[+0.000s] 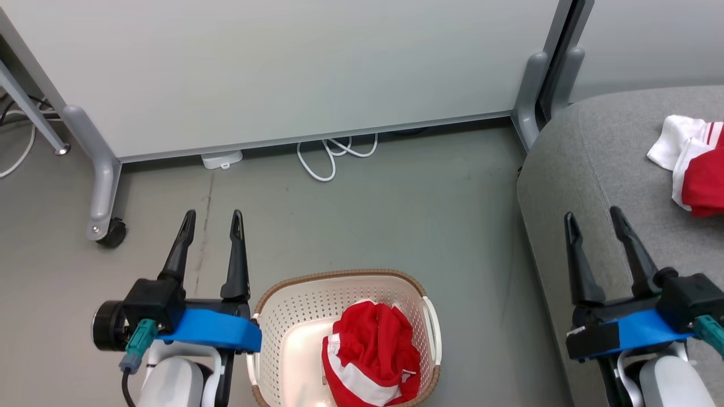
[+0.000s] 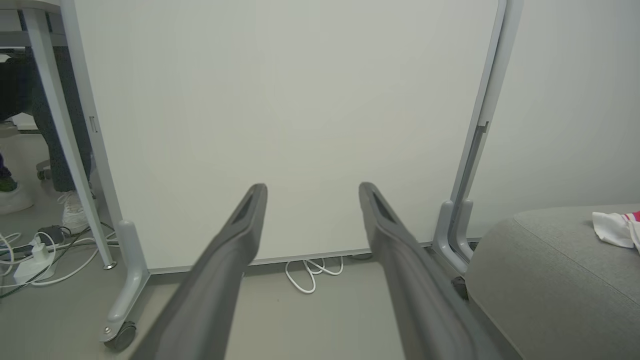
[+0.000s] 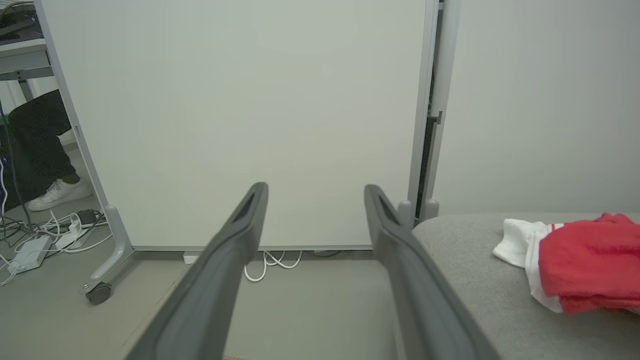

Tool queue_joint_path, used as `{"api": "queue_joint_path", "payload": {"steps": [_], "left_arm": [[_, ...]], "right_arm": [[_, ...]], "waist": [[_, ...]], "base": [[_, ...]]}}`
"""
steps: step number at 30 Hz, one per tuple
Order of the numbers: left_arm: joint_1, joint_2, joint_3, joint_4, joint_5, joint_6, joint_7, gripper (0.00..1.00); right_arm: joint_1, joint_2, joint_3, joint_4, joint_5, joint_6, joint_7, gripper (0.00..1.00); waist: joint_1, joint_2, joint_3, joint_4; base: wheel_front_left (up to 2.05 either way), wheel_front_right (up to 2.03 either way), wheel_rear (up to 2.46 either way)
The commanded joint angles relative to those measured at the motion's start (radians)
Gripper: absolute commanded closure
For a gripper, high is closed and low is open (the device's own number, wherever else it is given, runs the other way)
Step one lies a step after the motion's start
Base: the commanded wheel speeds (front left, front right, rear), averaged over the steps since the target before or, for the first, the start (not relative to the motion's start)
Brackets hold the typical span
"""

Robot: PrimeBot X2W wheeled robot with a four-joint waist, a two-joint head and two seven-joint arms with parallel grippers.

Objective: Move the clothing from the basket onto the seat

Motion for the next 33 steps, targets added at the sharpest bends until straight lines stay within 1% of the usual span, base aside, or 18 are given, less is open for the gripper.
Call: {"api": "queue_joint_path", "payload": {"steps": [1,7,16,28,33], "left_arm": [[0.017,-0.004,0.014,0.002,0.009,-0.009,-0.002,0.00],[0.058,-0.015,0.046,0.011,0.024,-0.025,-0.002,0.00],[0.076,-0.022,0.064,0.024,0.031,-0.033,-0.002,0.00],[0.083,-0.022,0.056,0.026,0.018,-0.030,-0.002,0.00],[0.041,-0.022,0.029,0.037,0.020,-0.040,-0.002,0.00]], "right_arm": [[0.023,0.004,0.003,0.008,0.003,0.000,-0.003,0.00],[0.065,0.016,0.001,0.024,0.006,0.000,-0.003,0.00],[0.101,0.028,0.006,0.041,0.001,0.000,-0.003,0.00],[0.104,0.035,0.011,0.044,0.001,0.000,-0.003,0.00],[0.076,0.037,0.023,0.041,0.001,0.000,-0.003,0.00]], "waist": [[0.0002,-0.0001,-0.009,0.002],[0.0002,-0.0001,-0.029,0.006],[0.0002,-0.0001,-0.038,0.011],[0.0002,-0.0001,-0.033,0.015],[0.0002,-0.0001,-0.011,0.005]], "base": [[0.00,0.00,0.00],[0.00,0.00,0.00],[0.00,0.00,0.00],[0.00,0.00,0.00],[0.00,0.00,0.00]]}}
